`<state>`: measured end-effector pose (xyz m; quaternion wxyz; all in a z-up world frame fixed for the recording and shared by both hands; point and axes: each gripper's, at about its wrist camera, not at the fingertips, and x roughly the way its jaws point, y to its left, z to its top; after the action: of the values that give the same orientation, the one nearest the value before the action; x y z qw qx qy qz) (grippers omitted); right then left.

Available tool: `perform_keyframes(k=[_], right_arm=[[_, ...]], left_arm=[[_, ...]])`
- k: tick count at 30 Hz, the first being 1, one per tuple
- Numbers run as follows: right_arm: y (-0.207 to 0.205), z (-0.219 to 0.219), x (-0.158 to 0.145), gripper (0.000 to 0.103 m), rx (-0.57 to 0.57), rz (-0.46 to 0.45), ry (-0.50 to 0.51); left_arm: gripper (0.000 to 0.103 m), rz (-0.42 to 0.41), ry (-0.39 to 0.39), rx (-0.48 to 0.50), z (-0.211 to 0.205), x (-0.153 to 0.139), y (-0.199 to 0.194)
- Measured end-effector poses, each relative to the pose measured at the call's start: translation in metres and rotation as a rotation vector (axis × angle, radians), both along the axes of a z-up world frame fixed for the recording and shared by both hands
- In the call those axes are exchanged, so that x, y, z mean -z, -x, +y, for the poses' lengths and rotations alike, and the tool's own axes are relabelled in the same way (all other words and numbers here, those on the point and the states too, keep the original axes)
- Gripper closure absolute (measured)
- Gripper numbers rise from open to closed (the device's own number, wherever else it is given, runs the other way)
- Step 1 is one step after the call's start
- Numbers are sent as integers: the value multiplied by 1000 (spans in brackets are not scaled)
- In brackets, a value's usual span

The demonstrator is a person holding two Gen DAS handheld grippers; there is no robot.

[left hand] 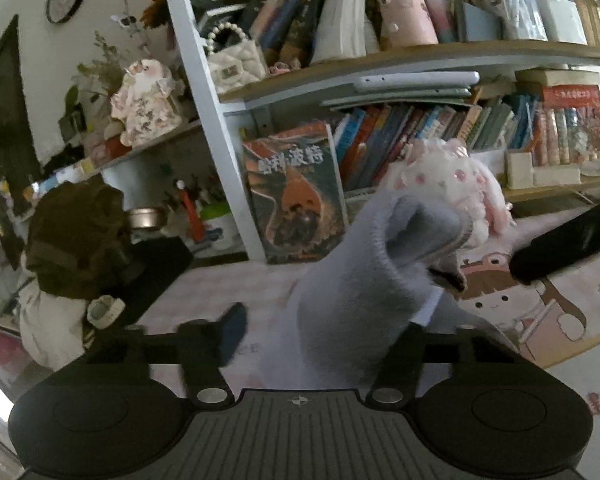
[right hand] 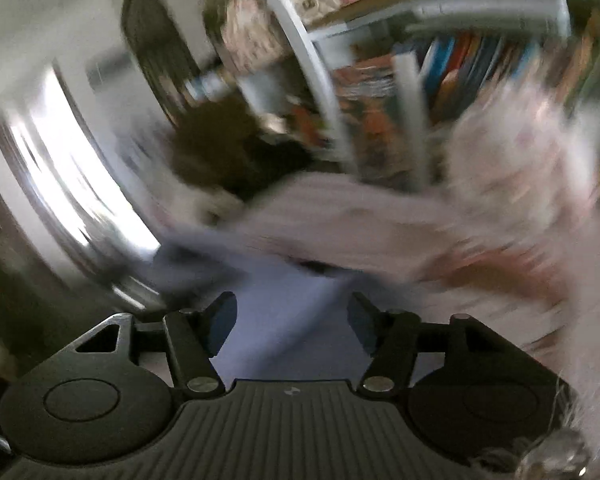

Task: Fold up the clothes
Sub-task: 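Grasp the lavender sweater with the right tool while the left tool grasps another part, then lift the sweater with both tools and shake it open in the air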

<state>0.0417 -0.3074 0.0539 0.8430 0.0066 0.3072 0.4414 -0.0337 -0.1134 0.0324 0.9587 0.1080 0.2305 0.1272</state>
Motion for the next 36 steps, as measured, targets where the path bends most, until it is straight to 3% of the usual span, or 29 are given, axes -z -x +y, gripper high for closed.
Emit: perform_keyframes(k=[2, 7, 9, 13, 19, 20, 22, 25, 29, 36], right_arm=[[-5, 14, 16, 44, -4, -174, 217], [-22, 46, 56, 46, -94, -469, 491], [-29, 58, 72, 46, -131, -587, 598], [-43, 83, 85, 46, -224, -741, 651], [-43, 108, 87, 50, -272, -715, 639], [-43, 112, 87, 61, -280, -711, 637], [-43, 121, 88, 96, -296, -701, 633], [-43, 133, 89, 97, -319, -687, 626], [-16, 124, 66, 98, -231, -700, 585], [47, 88, -20, 98, 98, -731, 488]], left_arm=[[70, 9, 13, 9, -2, 0, 1], [88, 15, 29, 5, -1, -6, 8], [91, 15, 36, -14, 7, -10, 10], [91, 23, 25, -70, 20, -12, 22], [91, 33, 41, -130, 44, -12, 40], [91, 34, 44, -140, 49, -12, 43], [91, 34, 56, -161, 60, -12, 49], [91, 29, 82, -192, 80, -12, 54], [91, -12, 123, -190, 103, -18, 55], [92, -146, 201, 2, 126, -50, 66]])
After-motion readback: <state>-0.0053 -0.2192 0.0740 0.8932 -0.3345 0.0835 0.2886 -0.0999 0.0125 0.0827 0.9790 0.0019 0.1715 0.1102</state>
